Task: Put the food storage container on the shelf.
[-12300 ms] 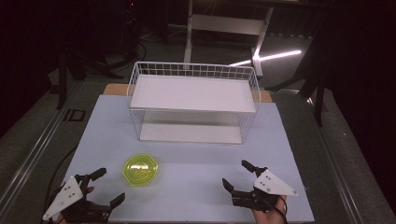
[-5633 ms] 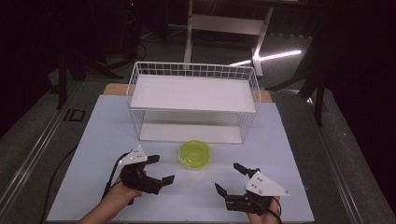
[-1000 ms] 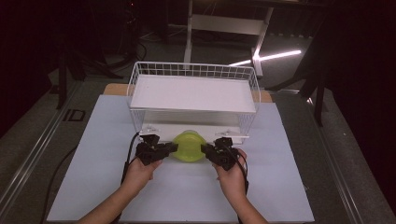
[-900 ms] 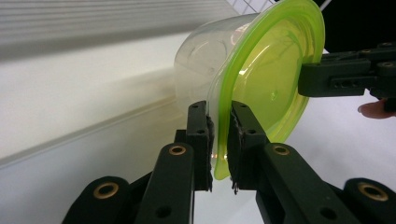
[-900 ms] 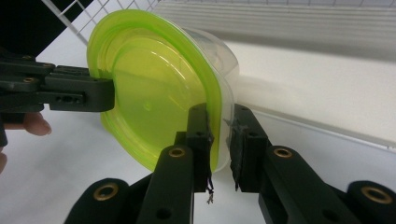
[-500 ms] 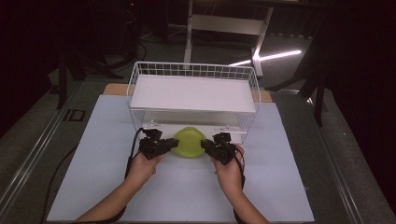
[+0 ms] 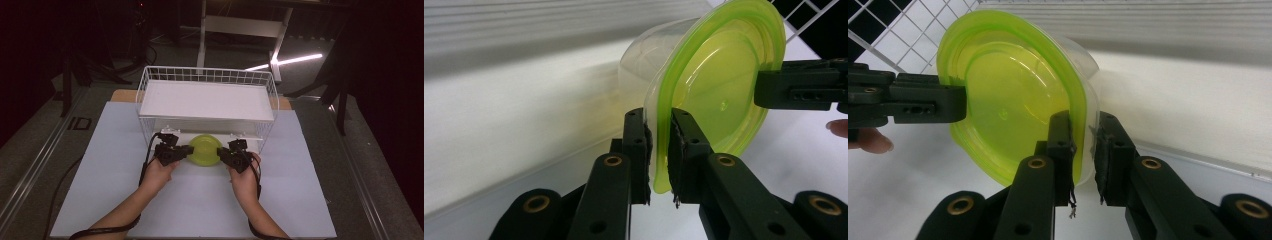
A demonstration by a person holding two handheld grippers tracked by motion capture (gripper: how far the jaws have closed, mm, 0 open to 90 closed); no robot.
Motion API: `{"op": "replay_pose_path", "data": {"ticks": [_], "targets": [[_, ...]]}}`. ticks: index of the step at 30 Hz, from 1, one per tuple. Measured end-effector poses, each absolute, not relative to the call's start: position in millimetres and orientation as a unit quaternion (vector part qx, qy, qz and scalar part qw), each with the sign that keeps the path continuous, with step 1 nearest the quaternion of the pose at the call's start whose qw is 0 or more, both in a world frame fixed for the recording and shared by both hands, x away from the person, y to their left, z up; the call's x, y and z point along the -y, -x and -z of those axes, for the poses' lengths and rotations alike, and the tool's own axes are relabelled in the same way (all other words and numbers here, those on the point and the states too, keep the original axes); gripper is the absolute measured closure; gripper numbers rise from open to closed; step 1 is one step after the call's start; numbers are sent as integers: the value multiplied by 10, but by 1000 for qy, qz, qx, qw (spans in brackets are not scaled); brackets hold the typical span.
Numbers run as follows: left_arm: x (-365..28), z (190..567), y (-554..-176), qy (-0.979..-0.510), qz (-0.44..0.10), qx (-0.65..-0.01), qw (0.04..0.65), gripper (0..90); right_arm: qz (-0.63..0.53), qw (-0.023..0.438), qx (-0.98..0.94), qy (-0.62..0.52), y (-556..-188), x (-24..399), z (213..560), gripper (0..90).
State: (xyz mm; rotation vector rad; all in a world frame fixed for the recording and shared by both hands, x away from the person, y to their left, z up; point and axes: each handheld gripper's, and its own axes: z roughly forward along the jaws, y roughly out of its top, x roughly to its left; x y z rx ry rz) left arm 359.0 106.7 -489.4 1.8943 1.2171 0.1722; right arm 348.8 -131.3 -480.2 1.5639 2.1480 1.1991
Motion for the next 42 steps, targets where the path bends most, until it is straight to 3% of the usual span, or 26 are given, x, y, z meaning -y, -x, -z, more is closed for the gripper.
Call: {"op": "replay_pose_path", "data": {"ticks": [7, 10, 25, 37, 42], "targets": [[-1076, 4907, -3629, -749, -66, -494, 437, 793, -414, 118, -731, -530, -3519, 1304, 4808, 777], [-1078, 4916, -3638, -746, -75, -494, 440, 782, -417, 120, -730, -527, -3531, 1284, 4798, 733], [-1015, 4939, -3685, -737, -120, -486, 455, 651, -409, 177, -733, -514, -3693, 1268, 4816, 610], [-1027, 4925, -3759, -718, -144, -488, 475, 589, -414, 188, -724, -519, -3790, 1248, 4800, 561], [-1110, 4898, -3700, -708, -155, -497, 478, 510, -418, 208, -723, -509, -3721, 1248, 4736, 567]]}}
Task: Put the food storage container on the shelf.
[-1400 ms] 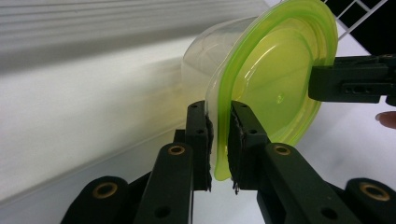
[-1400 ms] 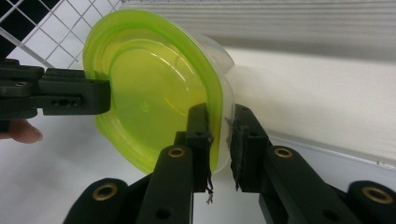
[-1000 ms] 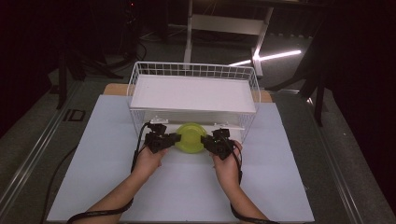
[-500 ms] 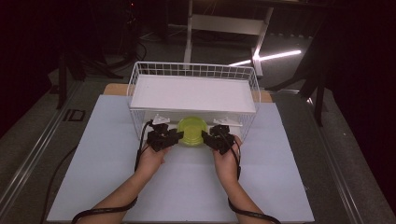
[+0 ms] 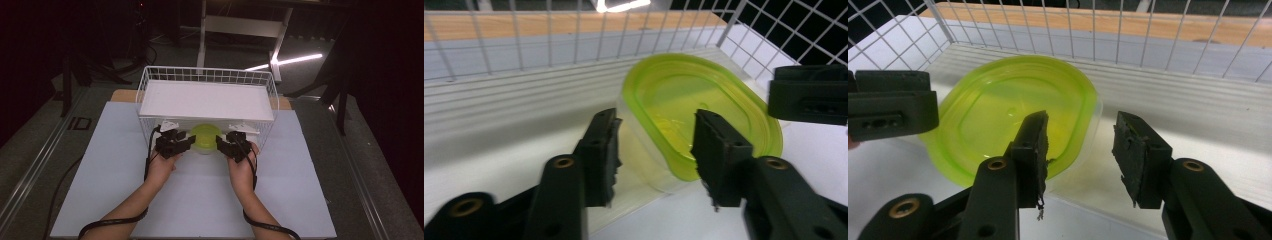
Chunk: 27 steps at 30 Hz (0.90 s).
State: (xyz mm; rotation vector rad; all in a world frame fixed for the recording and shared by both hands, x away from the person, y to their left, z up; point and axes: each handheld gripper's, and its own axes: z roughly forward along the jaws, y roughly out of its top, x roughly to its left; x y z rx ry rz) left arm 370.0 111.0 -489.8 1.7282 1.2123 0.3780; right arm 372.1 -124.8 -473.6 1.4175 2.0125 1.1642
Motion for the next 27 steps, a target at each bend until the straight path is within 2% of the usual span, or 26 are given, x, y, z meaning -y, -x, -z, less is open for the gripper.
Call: {"op": "replay_pose_path", "data": {"ticks": [3, 6, 7, 9, 12, 14, 15, 16, 18, 19, 20, 27], "targets": [[-1165, 4877, -3647, -713, -149, -491, 479, 509, -424, 207, -721, -508, -3670, 1258, 4699, 567], [-1220, 4843, -3553, -711, -151, -490, 482, 471, -424, 203, -726, -502, -3598, 1256, 4683, 572], [-1236, 4831, -3519, -709, -149, -493, 482, 460, -425, 201, -728, -499, -3570, 1256, 4687, 585], [-1273, 4812, -3436, -704, -153, -500, 480, 375, -424, 196, -732, -496, -3513, 1250, 4699, 604], [-1321, 4796, -3294, -709, -160, -493, 477, 366, -424, 188, -738, -491, -3429, 1246, 4730, 649], [-1373, 4804, -3194, -712, -142, -474, 499, 241, -421, 180, -743, -488, -3386, 1230, 4761, 679], [-1387, 4806, -3144, -714, -144, -469, 499, 233, -418, 179, -746, -486, -3365, 1221, 4776, 714], [-1401, 4809, -3097, -720, -142, -461, 499, 199, -414, 175, -751, -484, -3346, 1207, 4792, 793], [-1408, 4827, -3002, -726, -148, -457, 493, 107, -404, 167, -761, -480, -3319, 1174, 4833, 879], [-1412, 4841, -2947, -727, -156, -453, 492, 38, -399, 163, -765, -478, -3312, 1156, 4858, 898], [-1424, 4850, -2893, -728, -158, -448, 494, 7, -394, 159, -770, -477, -3311, 1137, 4882, 899], [-1514, 5014, -2593, -719, -140, -445, 515, 7, -390, 151, -771, -481, -3392, 1028, 5006, 898]]}}
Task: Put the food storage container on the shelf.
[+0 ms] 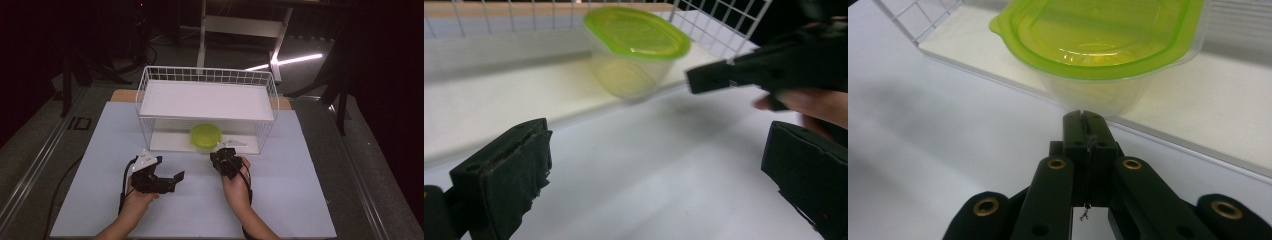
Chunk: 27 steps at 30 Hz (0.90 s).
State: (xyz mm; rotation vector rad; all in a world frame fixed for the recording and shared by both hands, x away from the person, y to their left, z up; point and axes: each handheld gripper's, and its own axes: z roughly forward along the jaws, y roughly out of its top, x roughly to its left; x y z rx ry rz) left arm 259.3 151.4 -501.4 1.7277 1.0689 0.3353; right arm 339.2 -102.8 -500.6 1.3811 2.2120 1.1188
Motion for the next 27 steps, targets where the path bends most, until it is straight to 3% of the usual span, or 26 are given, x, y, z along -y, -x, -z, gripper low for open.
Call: {"op": "replay_pose_path", "data": {"ticks": [10, 27], "targets": [[-1607, 5098, -2456, -714, -168, -433, 524, 8, -384, 156, -766, -492, -3594, 908, 5093, 897], [-1578, 5114, -2445, -715, -168, -427, 527, 7, -391, 158, -752, -506, -3834, 738, 5064, 884]]}}
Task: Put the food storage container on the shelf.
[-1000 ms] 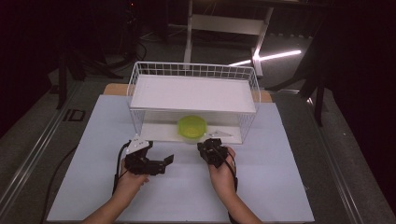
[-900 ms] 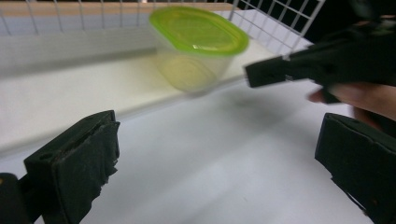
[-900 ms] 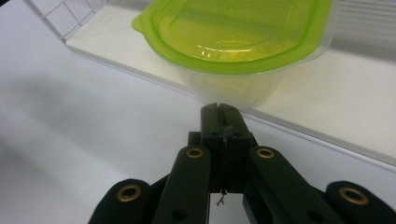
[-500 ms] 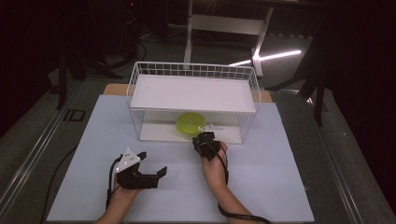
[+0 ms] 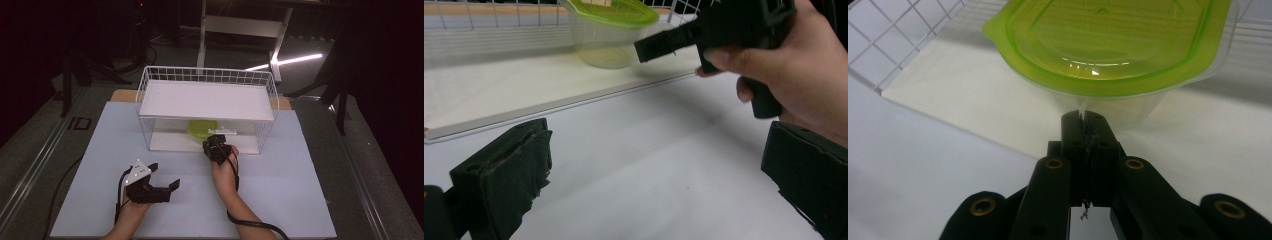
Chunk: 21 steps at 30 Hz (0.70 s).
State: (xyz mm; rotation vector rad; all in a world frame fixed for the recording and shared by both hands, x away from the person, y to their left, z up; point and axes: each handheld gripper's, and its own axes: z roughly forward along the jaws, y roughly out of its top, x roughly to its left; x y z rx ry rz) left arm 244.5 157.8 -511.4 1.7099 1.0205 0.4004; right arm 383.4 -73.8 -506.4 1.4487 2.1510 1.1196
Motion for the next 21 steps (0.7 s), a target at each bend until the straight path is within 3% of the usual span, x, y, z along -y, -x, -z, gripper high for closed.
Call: {"op": "replay_pose_path", "data": {"ticks": [9, 21], "targets": [[-1551, 5111, -2416, -716, -168, -421, 531, 8, -380, 159, -760, -502, -3872, 631, 5063, 871], [-1592, 4994, -2423, -711, -174, -410, 545, 8, -396, 148, -770, -478, -3498, 836, 4958, 791]]}}
